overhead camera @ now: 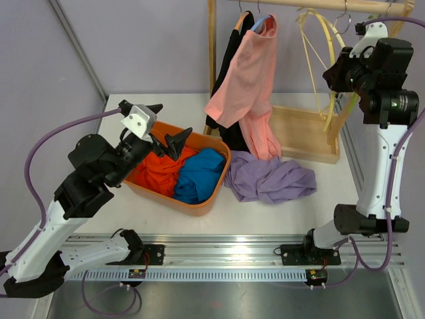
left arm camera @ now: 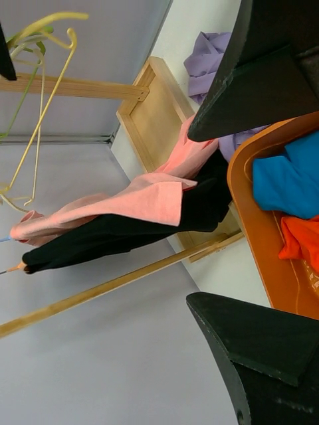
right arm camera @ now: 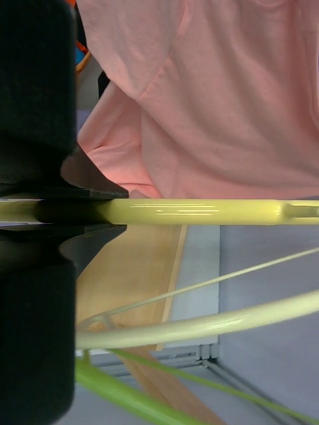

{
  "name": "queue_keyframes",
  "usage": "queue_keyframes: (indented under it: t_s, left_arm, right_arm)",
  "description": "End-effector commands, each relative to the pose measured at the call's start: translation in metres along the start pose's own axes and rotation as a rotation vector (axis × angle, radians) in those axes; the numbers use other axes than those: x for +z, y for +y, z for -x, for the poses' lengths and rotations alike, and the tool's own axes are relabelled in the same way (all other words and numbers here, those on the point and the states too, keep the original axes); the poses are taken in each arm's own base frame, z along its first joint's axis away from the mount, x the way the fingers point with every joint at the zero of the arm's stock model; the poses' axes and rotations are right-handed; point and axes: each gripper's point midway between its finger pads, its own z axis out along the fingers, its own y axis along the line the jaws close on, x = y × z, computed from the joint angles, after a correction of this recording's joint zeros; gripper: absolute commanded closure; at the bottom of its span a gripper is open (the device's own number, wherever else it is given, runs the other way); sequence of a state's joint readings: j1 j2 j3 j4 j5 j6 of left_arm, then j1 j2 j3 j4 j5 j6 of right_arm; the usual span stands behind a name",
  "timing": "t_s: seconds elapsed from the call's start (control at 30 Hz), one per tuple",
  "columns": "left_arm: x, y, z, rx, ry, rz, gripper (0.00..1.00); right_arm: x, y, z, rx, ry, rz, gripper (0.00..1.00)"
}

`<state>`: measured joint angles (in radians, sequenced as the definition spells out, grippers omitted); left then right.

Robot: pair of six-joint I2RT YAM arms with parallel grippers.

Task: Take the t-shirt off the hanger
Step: Hang the hanger back to the clothesline with the right arm

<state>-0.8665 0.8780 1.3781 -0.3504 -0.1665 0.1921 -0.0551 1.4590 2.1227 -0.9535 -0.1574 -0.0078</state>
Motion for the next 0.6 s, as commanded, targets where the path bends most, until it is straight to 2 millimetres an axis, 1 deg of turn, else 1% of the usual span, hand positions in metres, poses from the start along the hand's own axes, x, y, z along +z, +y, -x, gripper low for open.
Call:
queue_keyframes:
  t_s: [0.0,0.03,0.07,0.1,0.2,0.33,0.37,0.4,0.47,0.57]
  left_arm:
    - [0.001,-0.006,0.004,-0.033,-0.032,-0.030,0.01]
    - [0.001,-0.007,0.004,-0.040,-0.033,-0.033,0.01]
    - [0.002,-0.009,0.001,-0.044,-0.029,-0.037,0.01]
    - [0.002,-0.009,0.002,-0.049,-0.030,-0.039,0.01]
    - [0.003,-0.013,-0.002,-0.064,-0.026,-0.053,0.01]
    - [0.009,-0.017,-0.006,-0.070,-0.018,-0.063,0.01]
    - [0.009,-0.017,-0.005,-0.068,-0.019,-0.065,0.01]
    - [0.011,-0.018,-0.006,-0.068,-0.017,-0.067,0.01]
    - [0.015,-0.019,-0.005,-0.063,-0.015,-0.072,0.01]
    - [0.018,-0.021,-0.006,-0.062,-0.009,-0.077,0.01]
  right_arm:
    - [-0.013,0.036,0.037,-0.071,-0.080,0.197,1.00]
    - [-0.010,0.040,0.039,-0.077,-0.079,0.222,1.00]
    - [0.002,0.039,0.037,-0.080,-0.060,0.229,1.00]
    - [-0.004,0.041,0.044,-0.107,-0.078,0.240,1.00]
    - [0.010,0.037,0.046,-0.105,-0.079,0.228,1.00]
    - [0.031,0.034,0.040,-0.099,-0.051,0.234,1.00]
    - [0.042,0.033,0.036,-0.096,-0.033,0.235,1.00]
    - [0.043,0.033,0.042,-0.100,-0.052,0.234,1.00]
    - [0.054,0.028,0.046,-0.103,-0.064,0.217,1.00]
    - [0.066,0.025,0.051,-0.107,-0.082,0.204,1.00]
